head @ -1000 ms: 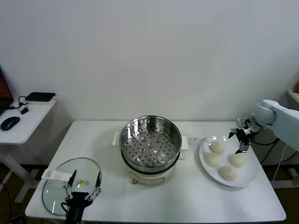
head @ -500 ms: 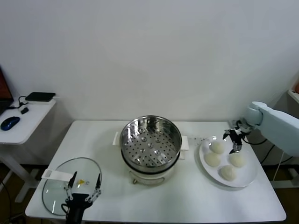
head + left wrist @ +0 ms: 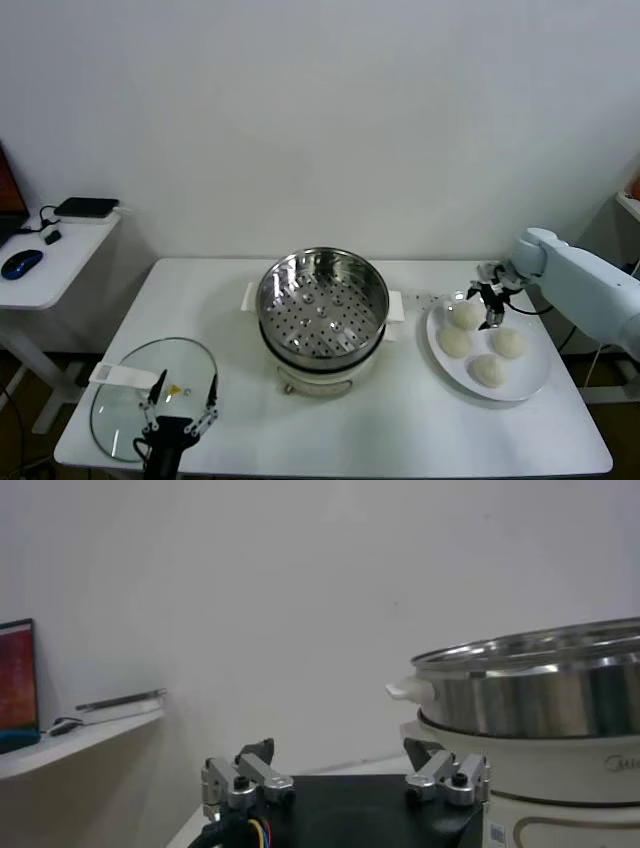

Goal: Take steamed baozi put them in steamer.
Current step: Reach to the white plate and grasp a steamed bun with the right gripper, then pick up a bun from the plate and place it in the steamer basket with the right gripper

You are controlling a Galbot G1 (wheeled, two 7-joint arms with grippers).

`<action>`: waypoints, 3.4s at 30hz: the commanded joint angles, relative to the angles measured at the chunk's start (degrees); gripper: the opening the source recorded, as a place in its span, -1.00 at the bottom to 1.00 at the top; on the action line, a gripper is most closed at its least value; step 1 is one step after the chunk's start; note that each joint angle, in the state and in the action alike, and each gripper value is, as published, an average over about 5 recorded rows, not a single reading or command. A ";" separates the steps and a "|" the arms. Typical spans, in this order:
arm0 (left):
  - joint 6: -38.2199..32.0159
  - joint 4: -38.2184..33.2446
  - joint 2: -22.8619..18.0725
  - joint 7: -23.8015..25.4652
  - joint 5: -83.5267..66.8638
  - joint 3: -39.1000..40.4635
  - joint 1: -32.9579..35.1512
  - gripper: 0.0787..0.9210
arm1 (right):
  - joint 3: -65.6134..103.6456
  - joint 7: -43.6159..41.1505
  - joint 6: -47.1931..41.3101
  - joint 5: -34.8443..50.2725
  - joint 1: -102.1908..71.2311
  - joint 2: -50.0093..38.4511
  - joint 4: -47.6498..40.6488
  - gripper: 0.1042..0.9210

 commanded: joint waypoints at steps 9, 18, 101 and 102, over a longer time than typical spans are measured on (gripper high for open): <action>0.06 0.25 -0.07 0.03 0.20 -0.13 -0.43 0.77 | 2.83 0.29 0.42 -1.64 -1.87 1.50 -2.28 0.49; -0.19 -0.05 -0.07 -0.04 0.17 -0.17 -0.07 0.77 | 2.33 0.42 0.29 -1.16 -1.16 0.60 -0.13 0.21; -1.18 0.68 0.05 -0.41 -0.96 -1.63 -1.30 0.77 | -34.65 2.82 44.90 13.48 28.89 35.34 -1.06 0.68; -1.17 0.58 0.05 -0.40 -0.94 -1.64 -1.19 0.77 | -36.08 2.28 44.90 15.84 30.47 34.66 -0.10 0.72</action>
